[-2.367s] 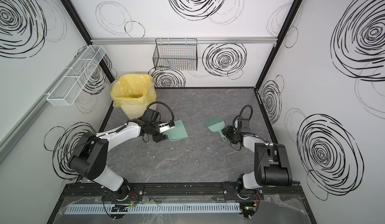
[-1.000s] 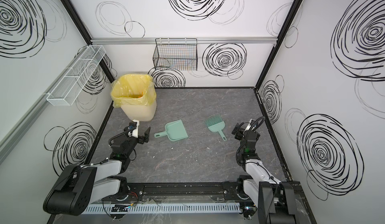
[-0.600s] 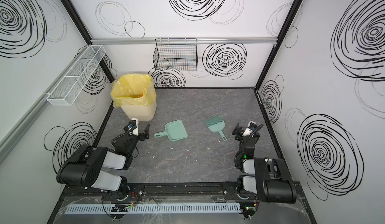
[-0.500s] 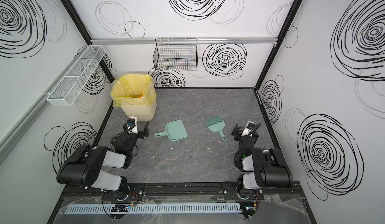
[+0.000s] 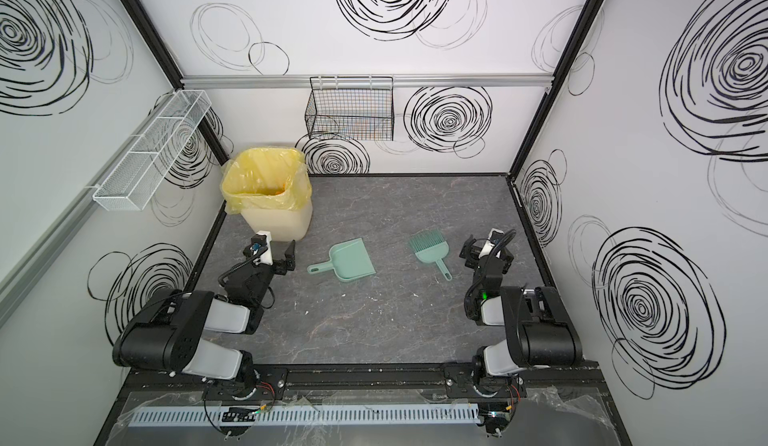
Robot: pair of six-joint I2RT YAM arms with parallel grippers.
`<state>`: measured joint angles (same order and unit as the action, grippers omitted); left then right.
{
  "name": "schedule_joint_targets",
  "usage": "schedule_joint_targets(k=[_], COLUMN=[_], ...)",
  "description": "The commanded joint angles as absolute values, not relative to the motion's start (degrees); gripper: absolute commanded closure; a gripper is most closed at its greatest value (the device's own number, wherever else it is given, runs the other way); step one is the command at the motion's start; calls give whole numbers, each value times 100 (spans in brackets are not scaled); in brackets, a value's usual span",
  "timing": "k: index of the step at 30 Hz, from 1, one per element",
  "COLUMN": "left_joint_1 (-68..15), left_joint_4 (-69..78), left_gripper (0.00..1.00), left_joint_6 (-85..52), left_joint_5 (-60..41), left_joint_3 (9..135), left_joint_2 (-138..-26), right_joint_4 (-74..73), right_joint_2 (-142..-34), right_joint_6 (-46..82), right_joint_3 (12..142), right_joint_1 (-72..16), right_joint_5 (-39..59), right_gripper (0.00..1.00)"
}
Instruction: Sweep away the paper scraps from the table
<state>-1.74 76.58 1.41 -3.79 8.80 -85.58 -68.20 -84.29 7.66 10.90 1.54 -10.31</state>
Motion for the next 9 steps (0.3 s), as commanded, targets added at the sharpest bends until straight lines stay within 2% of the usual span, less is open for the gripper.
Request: schedule_joint_targets(k=[1,9], left_joint_1=[-132,-229], left_joint_4=[8035,8056], left_gripper=[4,4], left_joint_6=[24,84], left_joint_5=[-442,-254], left_joint_3=[984,968], left_joint_2=[-8579,-8572], right_joint_4=[-6851,-6862], right_joint_2=[-8399,-8398], right_joint_6=[694,668], right_joint_3=[1134,1126], right_joint_1=[133,88], right_joint_5=[-1147,-1194], right_gripper=[0,0])
